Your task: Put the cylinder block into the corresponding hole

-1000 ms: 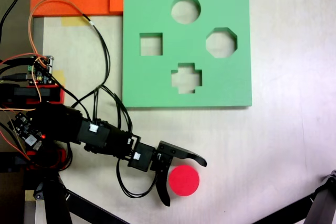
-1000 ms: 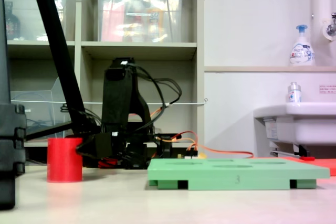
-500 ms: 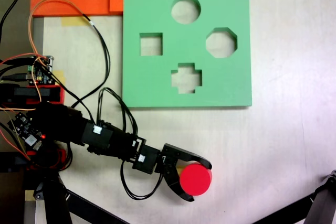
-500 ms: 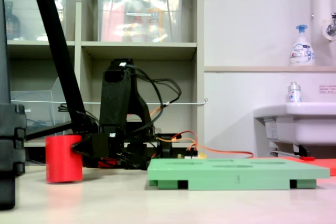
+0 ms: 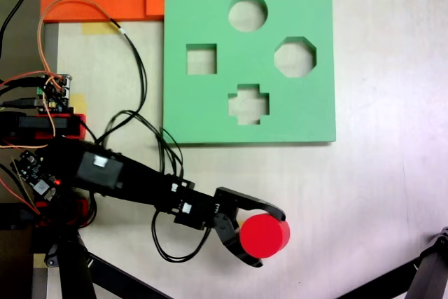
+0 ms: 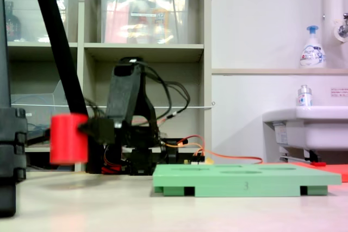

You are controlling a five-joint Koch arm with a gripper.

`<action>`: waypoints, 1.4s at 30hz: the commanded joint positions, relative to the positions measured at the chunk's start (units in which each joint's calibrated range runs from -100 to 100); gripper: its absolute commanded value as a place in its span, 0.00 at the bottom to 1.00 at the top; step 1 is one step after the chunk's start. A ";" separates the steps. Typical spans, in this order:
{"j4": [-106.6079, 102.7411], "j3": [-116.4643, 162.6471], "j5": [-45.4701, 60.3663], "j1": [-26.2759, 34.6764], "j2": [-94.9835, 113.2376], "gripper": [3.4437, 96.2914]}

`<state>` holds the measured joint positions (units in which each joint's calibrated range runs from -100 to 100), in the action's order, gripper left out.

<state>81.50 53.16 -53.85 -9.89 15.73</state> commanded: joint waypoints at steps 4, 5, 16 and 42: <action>-30.03 -8.59 0.05 4.69 43.63 0.38; -33.21 -10.19 0.05 5.71 46.84 0.38; -40.62 -16.57 2.34 23.35 43.77 0.38; -30.51 -37.91 4.74 36.53 -12.80 0.38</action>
<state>43.22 20.33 -49.69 26.25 2.05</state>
